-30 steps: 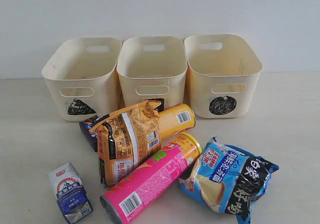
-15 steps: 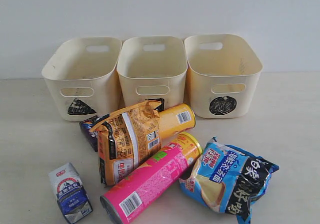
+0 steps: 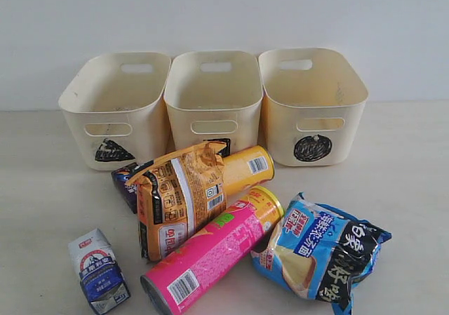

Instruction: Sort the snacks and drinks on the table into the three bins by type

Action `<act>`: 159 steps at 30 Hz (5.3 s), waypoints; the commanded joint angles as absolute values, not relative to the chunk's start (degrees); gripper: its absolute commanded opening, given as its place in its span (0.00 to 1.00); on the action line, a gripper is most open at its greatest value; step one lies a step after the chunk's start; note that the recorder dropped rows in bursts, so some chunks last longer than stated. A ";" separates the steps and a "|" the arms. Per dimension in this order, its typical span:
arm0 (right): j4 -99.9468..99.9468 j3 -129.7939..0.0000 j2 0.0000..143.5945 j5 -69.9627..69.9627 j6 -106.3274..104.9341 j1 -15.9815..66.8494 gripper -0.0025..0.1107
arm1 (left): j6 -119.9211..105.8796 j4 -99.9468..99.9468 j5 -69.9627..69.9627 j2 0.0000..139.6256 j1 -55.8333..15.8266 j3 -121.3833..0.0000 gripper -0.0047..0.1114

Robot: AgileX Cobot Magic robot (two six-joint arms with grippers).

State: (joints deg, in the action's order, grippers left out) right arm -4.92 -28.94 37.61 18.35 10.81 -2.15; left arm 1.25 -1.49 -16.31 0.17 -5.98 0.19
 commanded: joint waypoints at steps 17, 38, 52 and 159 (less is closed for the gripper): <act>-9.36 -31.70 64.96 -3.38 8.99 -2.20 0.02 | 1.74 -1.08 -15.99 0.00 -5.85 0.00 0.08; 50.12 -52.13 97.66 -56.55 -50.82 -12.77 0.39 | 1.74 -1.08 -15.98 0.00 -5.85 0.00 0.08; 51.93 -52.01 104.79 -51.23 -46.91 -11.35 0.85 | 1.74 -1.08 -15.98 0.00 -5.85 0.00 0.08; 70.87 -42.50 108.93 -43.81 -63.24 -10.97 0.02 | 1.74 -1.08 -15.91 0.00 -5.85 0.00 0.08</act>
